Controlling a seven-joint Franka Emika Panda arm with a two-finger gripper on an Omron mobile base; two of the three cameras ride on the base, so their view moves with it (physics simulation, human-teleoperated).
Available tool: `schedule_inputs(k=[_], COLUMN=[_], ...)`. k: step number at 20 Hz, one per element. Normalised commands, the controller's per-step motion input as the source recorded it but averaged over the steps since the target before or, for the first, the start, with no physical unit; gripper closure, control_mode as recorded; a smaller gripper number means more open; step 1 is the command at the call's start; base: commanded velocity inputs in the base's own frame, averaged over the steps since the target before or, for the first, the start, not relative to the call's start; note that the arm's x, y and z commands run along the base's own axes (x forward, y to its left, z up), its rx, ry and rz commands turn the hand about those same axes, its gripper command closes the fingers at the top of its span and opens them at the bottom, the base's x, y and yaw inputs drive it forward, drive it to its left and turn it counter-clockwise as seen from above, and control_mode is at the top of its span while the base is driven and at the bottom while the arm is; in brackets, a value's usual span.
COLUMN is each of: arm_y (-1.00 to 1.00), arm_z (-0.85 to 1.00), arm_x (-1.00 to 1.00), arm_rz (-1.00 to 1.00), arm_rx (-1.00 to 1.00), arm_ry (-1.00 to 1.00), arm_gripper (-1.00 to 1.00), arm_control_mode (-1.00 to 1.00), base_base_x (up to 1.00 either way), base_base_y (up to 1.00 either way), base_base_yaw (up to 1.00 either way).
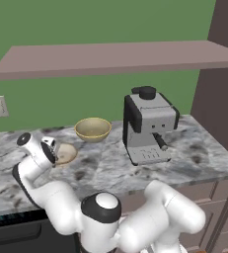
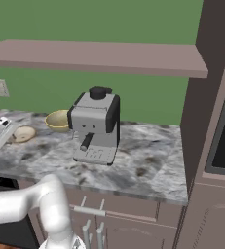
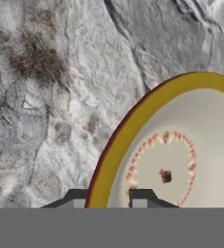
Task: Pick up the bowls on the counter and stack them on top of one another in the open cabinet. Place the smaller bowl on top of the larger bowl.
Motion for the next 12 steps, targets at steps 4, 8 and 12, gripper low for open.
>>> schedule_inputs(k=[4, 8, 12], arm_y=[0.0, -0.03, -0.04], arm_z=[0.21, 0.25, 0.25], arm_x=[-0.02, 0.0, 0.04], arm_rz=[0.0, 0.0, 0.0], arm_rx=[0.0, 0.0, 0.0], arm_ry=[-0.12, -0.08, -0.07], arm_gripper=[1.0, 1.0, 1.0], arm_control_mode=[-1.0, -1.0, -1.0], base_base_x=[0.0, 0.0, 0.0], base_base_y=[0.0, 0.0, 0.0], base_base_yaw=[0.0, 0.0, 0.0])
